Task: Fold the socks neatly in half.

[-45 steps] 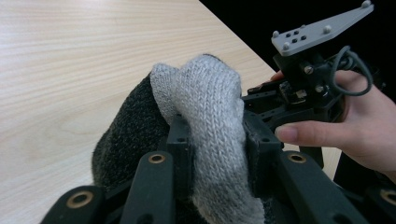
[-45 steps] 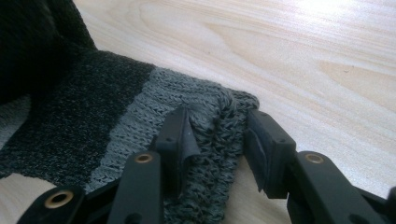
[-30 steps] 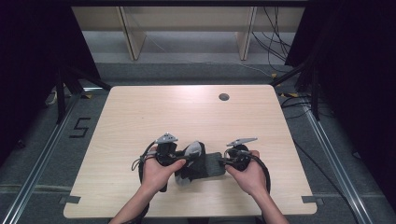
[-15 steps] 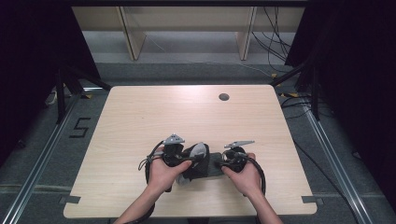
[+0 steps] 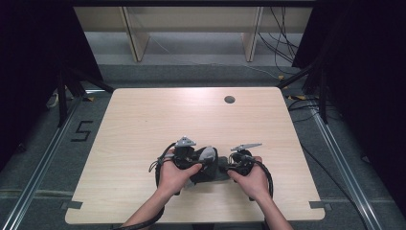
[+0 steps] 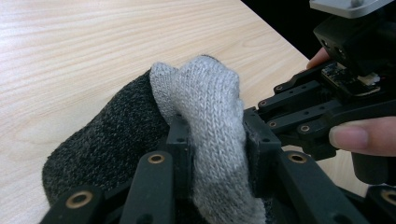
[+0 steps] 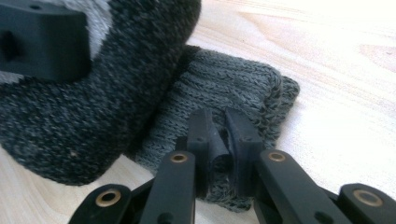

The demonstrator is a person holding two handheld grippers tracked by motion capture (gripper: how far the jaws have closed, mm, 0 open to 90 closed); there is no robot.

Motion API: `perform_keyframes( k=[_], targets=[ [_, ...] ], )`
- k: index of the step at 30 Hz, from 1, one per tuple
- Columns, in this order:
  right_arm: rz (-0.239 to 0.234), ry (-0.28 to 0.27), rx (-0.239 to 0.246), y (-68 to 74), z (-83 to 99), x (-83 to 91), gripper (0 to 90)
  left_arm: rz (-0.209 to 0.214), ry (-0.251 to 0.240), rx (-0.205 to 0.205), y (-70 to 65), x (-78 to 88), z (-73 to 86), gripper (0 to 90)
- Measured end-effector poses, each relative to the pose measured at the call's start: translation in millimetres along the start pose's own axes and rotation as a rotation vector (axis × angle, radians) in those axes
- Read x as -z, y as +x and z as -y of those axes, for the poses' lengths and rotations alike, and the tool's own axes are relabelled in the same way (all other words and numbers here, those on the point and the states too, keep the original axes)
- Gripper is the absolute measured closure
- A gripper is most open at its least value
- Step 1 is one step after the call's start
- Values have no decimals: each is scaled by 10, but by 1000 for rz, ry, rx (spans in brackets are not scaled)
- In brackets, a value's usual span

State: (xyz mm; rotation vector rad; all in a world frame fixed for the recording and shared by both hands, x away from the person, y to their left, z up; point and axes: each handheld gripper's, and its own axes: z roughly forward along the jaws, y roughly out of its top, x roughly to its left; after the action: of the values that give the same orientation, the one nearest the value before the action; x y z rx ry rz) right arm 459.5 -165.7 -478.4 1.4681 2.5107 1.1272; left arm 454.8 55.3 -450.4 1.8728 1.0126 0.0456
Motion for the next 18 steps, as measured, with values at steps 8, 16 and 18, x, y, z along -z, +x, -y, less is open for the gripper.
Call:
perform_keyframes(
  k=[8, 16, 18],
  targets=[
    [-14, 18, -49, 33, 4, -5, 805, -9, 9, -24, -36, -85, -4, 678],
    [4, 21, -42, 68, -47, 128, 744, -31, 11, -21, -29, -117, -5, 678],
    [18, -17, -10, 58, -60, 187, 820, -27, 19, -24, -28, -123, -6, 678]
  ],
)
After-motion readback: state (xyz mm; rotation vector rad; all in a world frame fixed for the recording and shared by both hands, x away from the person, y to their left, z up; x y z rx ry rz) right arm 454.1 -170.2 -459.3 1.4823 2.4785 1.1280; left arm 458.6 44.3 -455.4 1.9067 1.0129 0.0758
